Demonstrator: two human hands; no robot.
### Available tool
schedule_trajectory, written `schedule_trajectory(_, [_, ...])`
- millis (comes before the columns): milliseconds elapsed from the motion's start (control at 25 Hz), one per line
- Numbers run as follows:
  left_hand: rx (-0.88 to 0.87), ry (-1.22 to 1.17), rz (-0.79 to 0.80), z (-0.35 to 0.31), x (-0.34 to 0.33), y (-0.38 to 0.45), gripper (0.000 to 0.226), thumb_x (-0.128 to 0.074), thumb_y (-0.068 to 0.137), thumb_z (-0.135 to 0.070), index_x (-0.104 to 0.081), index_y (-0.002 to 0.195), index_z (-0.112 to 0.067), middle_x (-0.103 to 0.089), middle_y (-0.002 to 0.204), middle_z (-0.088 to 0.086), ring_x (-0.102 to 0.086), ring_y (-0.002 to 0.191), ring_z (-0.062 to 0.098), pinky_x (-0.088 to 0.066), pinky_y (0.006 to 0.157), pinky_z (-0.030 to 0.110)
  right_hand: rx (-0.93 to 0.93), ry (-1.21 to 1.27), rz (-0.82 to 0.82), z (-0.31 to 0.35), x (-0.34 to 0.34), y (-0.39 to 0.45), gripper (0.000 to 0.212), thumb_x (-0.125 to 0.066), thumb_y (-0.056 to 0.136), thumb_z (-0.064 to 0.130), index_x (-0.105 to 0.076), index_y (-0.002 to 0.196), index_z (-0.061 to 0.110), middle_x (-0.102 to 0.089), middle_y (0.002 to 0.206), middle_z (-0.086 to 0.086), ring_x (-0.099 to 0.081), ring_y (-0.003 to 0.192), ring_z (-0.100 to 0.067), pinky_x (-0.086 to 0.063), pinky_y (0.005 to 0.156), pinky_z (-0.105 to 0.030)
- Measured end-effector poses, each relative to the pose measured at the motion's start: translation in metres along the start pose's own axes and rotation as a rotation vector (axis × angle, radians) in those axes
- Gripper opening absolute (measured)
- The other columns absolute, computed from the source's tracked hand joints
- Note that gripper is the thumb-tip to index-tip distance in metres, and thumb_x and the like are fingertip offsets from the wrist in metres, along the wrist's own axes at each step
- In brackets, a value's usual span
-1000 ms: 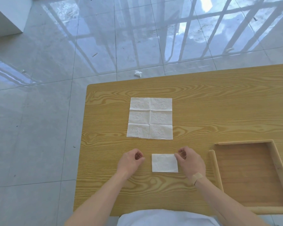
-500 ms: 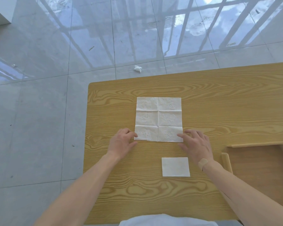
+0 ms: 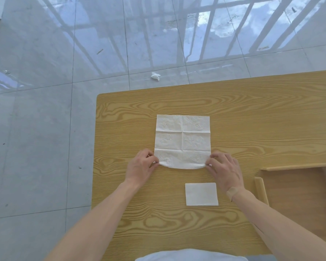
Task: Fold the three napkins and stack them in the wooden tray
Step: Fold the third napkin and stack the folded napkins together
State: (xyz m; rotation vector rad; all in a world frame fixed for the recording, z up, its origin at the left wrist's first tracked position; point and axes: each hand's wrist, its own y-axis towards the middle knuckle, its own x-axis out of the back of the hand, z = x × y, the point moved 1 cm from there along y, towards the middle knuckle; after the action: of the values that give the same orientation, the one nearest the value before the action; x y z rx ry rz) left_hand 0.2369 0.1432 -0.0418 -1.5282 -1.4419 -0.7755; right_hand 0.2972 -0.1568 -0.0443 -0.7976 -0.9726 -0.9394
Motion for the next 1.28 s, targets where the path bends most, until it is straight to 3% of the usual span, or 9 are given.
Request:
schedule_trajectory(160, [0.107,-0.114,0.011,-0.007,0.004,-0.002,0.004,-0.067,0.092,-0.028,-0.068,0.09,-0.024,-0.057,0.102,-0.013,-0.056,0.083,0.005,-0.044,0.056,0.022,-0.024,0.058,0.033,0.001,0.008,-0.002,0.001,-0.069,0.088,0.023,-0.07,0.087,0.022,-0.064,0.118,0.001,-0.054,0.114,-0.026,-0.04,0.088,-0.04])
schedule_trajectory(320, [0.129,-0.273,0.036,-0.015,0.013,-0.011,0.005,-0.066,0.091,-0.026,-0.065,0.086,-0.027,-0.057,0.104,-0.019,-0.06,0.081,-0.001,-0.05,0.064,0.024,0.034,0.129,-0.005,-0.002,0.022,-0.011,0.007,-0.069,0.085,0.021,-0.063,0.087,0.025,-0.065,0.112,0.009,-0.056,0.11,-0.02,-0.041,0.088,-0.035])
schedule_trajectory(520, [0.198,-0.491,0.148,-0.018,0.017,-0.024,0.008,-0.069,0.089,-0.027,-0.065,0.086,-0.034,-0.067,0.092,-0.013,-0.062,0.08,0.004,-0.049,0.068,0.022,0.096,0.11,0.141,-0.003,0.025,-0.025,0.043,-0.075,0.077,0.042,-0.06,0.115,0.031,-0.058,0.125,0.013,-0.048,0.12,-0.017,-0.043,0.095,-0.038])
schedule_trajectory(680, [0.297,-0.582,0.179,-0.019,0.02,-0.019,0.007,-0.069,0.087,-0.034,-0.066,0.082,-0.034,-0.069,0.081,-0.009,-0.062,0.073,0.005,-0.046,0.062,0.012,0.039,0.157,0.028,0.005,0.022,-0.02,0.025,-0.079,0.079,0.028,-0.07,0.101,0.026,-0.067,0.112,0.009,-0.06,0.11,-0.024,-0.047,0.089,-0.041])
schedule_trajectory(840, [0.315,-0.646,0.16,-0.018,0.027,-0.006,0.01,-0.071,0.087,-0.035,-0.067,0.081,-0.027,-0.07,0.084,-0.006,-0.059,0.067,0.002,-0.045,0.062,0.012,0.08,0.154,0.129,0.014,0.024,-0.014,0.051,-0.073,0.076,0.057,-0.062,0.119,0.031,-0.059,0.121,0.014,-0.049,0.118,-0.012,-0.041,0.097,-0.036])
schedule_trajectory(880, [0.322,-0.652,0.17,-0.018,0.027,-0.003,0.01,-0.07,0.087,-0.034,-0.067,0.082,-0.026,-0.07,0.084,-0.006,-0.059,0.068,0.003,-0.046,0.065,0.016,0.093,0.114,0.151,0.018,0.023,-0.013,0.055,-0.074,0.076,0.057,-0.061,0.122,0.031,-0.059,0.123,0.013,-0.049,0.119,-0.014,-0.04,0.097,-0.037])
schedule_trajectory(1040, [0.339,-0.683,0.194,-0.019,0.026,0.006,0.009,-0.07,0.088,-0.03,-0.067,0.083,-0.024,-0.07,0.082,-0.006,-0.061,0.07,0.008,-0.048,0.072,0.027,-0.004,0.158,0.025,0.023,0.02,-0.006,0.021,-0.074,0.084,0.023,-0.07,0.105,0.024,-0.069,0.107,0.006,-0.06,0.104,-0.023,-0.044,0.084,-0.037])
schedule_trajectory(1120, [0.343,-0.678,0.188,-0.016,0.026,0.01,0.009,-0.069,0.089,-0.03,-0.066,0.083,-0.024,-0.07,0.084,-0.004,-0.06,0.07,0.009,-0.049,0.072,0.028,-0.087,0.253,-0.013,0.022,0.021,0.003,0.007,-0.07,0.088,0.023,-0.071,0.095,0.023,-0.069,0.095,0.007,-0.06,0.095,-0.02,-0.04,0.077,-0.033])
schedule_trajectory(1280, [0.365,-0.667,0.159,-0.007,0.025,0.019,0.007,-0.068,0.09,-0.029,-0.066,0.084,-0.025,-0.069,0.085,-0.006,-0.06,0.07,0.009,-0.049,0.071,0.028,-0.201,0.322,0.027,0.018,0.02,0.016,0.002,-0.065,0.091,0.027,-0.067,0.091,0.027,-0.06,0.083,0.022,-0.055,0.088,-0.011,-0.037,0.075,-0.03])
